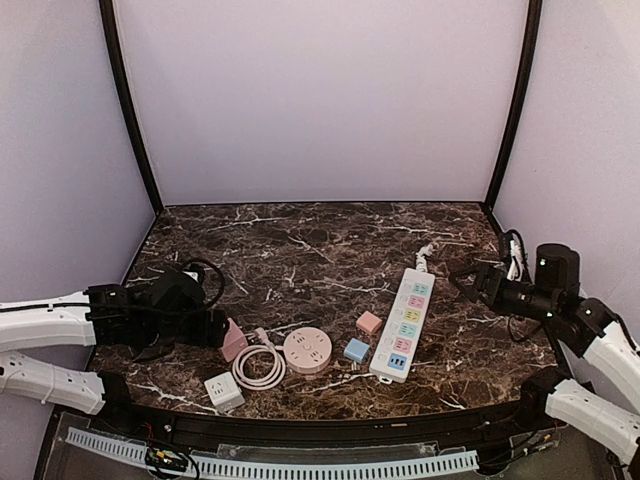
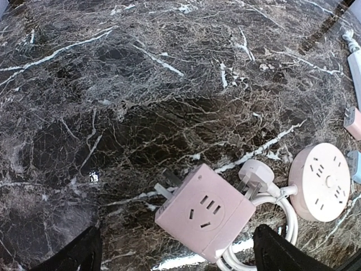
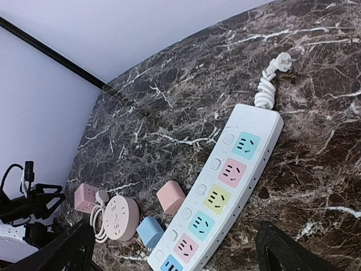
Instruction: Insert the plug
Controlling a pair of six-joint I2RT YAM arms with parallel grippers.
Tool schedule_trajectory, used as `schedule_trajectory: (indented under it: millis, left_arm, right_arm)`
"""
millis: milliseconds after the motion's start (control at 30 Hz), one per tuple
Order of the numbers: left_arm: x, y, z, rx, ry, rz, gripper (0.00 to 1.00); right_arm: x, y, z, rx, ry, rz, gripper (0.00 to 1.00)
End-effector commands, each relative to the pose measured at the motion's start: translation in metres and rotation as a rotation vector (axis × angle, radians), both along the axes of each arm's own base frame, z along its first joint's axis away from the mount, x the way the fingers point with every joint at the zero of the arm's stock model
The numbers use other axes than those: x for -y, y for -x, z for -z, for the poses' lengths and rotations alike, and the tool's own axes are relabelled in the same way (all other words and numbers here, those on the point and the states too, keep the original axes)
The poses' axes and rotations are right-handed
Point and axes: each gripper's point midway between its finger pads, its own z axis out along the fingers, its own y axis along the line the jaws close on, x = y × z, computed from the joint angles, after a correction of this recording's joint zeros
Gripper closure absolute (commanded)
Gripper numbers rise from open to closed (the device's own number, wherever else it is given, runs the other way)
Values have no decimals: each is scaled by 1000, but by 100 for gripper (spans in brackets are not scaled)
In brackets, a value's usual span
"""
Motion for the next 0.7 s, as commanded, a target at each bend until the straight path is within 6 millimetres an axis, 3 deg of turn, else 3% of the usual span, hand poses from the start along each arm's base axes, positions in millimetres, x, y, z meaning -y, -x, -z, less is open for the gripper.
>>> schedule_trajectory:
  millis: [0,400,667]
  left_arm:
    - [-2,-1,3,9,-94,-69,8]
    - [4,6,21,25,-135,-113,8]
    - [7,17,30,32,-52,-84,11]
  right_arm:
    - [-7,-11,1,3,37,16,1]
    - [-38,-14,10,-6,105,-31,1]
    - [-98,-2,11,32,227,-172,1]
